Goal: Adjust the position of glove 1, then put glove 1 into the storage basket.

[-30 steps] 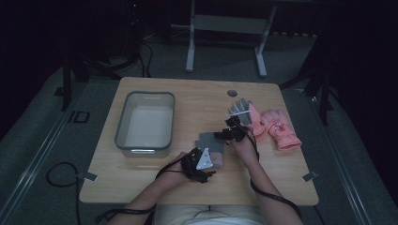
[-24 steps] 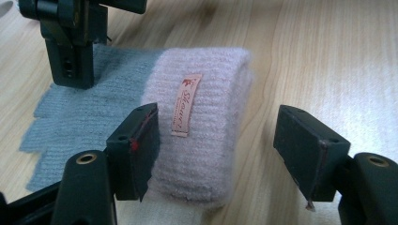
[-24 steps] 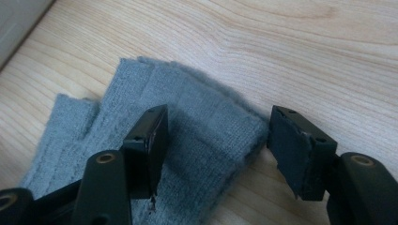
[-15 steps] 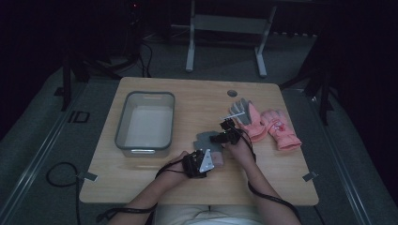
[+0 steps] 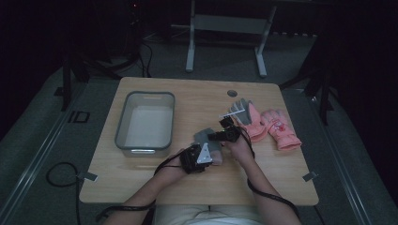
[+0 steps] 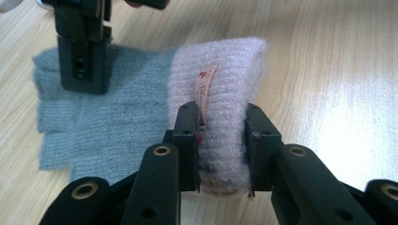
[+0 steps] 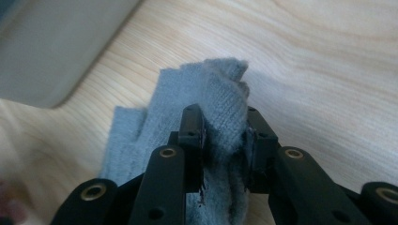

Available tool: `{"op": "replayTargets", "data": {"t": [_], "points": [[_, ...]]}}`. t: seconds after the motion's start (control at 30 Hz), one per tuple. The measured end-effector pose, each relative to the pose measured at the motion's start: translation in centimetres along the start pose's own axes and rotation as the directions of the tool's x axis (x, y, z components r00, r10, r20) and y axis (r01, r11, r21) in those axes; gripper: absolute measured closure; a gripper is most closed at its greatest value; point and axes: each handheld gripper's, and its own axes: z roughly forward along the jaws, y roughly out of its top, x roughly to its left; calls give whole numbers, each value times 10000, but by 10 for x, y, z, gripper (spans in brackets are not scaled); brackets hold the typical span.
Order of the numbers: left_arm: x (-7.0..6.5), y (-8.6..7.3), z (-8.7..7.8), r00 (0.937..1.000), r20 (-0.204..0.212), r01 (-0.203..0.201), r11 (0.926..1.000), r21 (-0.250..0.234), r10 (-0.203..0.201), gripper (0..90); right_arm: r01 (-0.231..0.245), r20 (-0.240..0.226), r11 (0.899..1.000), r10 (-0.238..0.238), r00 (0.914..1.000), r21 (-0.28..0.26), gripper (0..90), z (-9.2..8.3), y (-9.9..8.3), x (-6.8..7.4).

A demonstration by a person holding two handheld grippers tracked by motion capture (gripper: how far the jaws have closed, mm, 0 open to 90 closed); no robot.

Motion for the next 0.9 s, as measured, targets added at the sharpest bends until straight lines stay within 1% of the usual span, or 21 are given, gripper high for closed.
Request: {"op": "replayTargets", "data": {"t": [0.13, 0.17, 0.2, 0.23, 0.27, 0.3, 0.33, 0.43, 0.47, 0.5, 0.53, 0.6, 0.63, 0.67, 0.7, 0.73, 0.77, 0.8, 0.83, 0.87, 0.9], "points": [[5, 4, -10, 9998, 112, 140, 9998, -168, -139, 710, 67, -191, 9988, -76, 9998, -475, 734, -15, 5, 6], [7, 7, -14, 9997, 153, 182, 9995, -248, -178, 710, 67, -191, 9988, -76, 9998, -475, 734, -15, 5, 6], [9, 9, -17, 9996, 181, 241, 9991, -339, -235, 712, 148, -189, 9976, -161, 9997, -672, 734, -24, 8, 8], [12, 14, -25, 9996, 186, 202, 9990, -409, -195, 713, 195, -183, 9967, -210, 9996, -787, 735, -28, 10, 10], [12, 14, -25, 9996, 186, 202, 9990, -409, -195, 714, 217, -146, 9960, -230, 9996, -867, 735, -32, 12, 12], [14, 17, -29, 9997, 191, 172, 9988, -451, -163, 714, 217, -146, 9960, -230, 9996, -867, 735, -32, 12, 12], [17, 22, -35, 9995, 264, 191, 9987, -468, -179, 717, 268, -166, 9941, -287, 9995, -1050, 736, -40, 15, 14], [23, 29, -44, 9997, 248, 44, 9990, -449, -33, 721, 305, -92, 9919, -319, 9994, -1237, 737, -50, 20, 19], [23, 29, -44, 9997, 248, 44, 9990, -449, -33, 721, 305, -92, 9919, -319, 9994, -1237, 737, -50, 20, 19], [24, 31, -48, 9998, 220, -3, 9989, -463, 14, 721, 346, -54, 9897, -357, 9993, -1388, 737, -55, 24, 23], [28, 34, -54, 9998, 169, -101, 9991, -420, 108, 722, 367, -47, 9888, -378, 9993, -1446, 738, -57, 27, 24], [32, 38, -61, 9997, 119, -208, 9991, -361, 213, 723, 376, -101, 9869, -397, 9992, -1572, 739, -61, 32, 27], [32, 38, -61, 9997, 119, -208, 9991, -361, 213, 724, 402, -112, 9863, -426, 9990, -1597, 739, -63, 35, 29], [36, 41, -68, 9994, 93, -337, 9990, -281, 340, 726, 385, -150, 9859, -415, 9990, -1629, 740, -64, 38, 31], [36, 41, -68, 9994, 93, -337, 9990, -281, 340, 726, 407, -213, 9855, -449, 9988, -1649, 740, -66, 41, 32], [38, 45, -74, 9987, -38, -499, 9987, -139, 498, 726, 442, -207, 9848, -483, 9986, -1679, 741, -67, 43, 34], [38, 45, -74, 9987, -38, -499, 9987, -139, 498, 727, 442, -207, 9848, -483, 9986, -1679, 741, -67, 43, 34], [42, 48, -81, 9980, -175, -601, 9982, -19, 601, 727, 465, -239, 9838, -514, 9984, -1732, 741, -69, 50, 38], [44, 49, -84, 9976, -189, -662, 9978, 46, 663, 727, 502, -223, 9827, -551, 9982, -1780, 741, -70, 53, 40], [44, 49, -84, 9976, -189, -662, 9978, 46, 663, 727, 524, -241, 9820, -577, 9980, -1816, 741, -71, 56, 42], [49, 51, -91, 9974, -241, -681, 9976, 108, 684, 727, 588, -233, 9810, -642, 9977, -1848, 741, -71, 60, 44]]}}
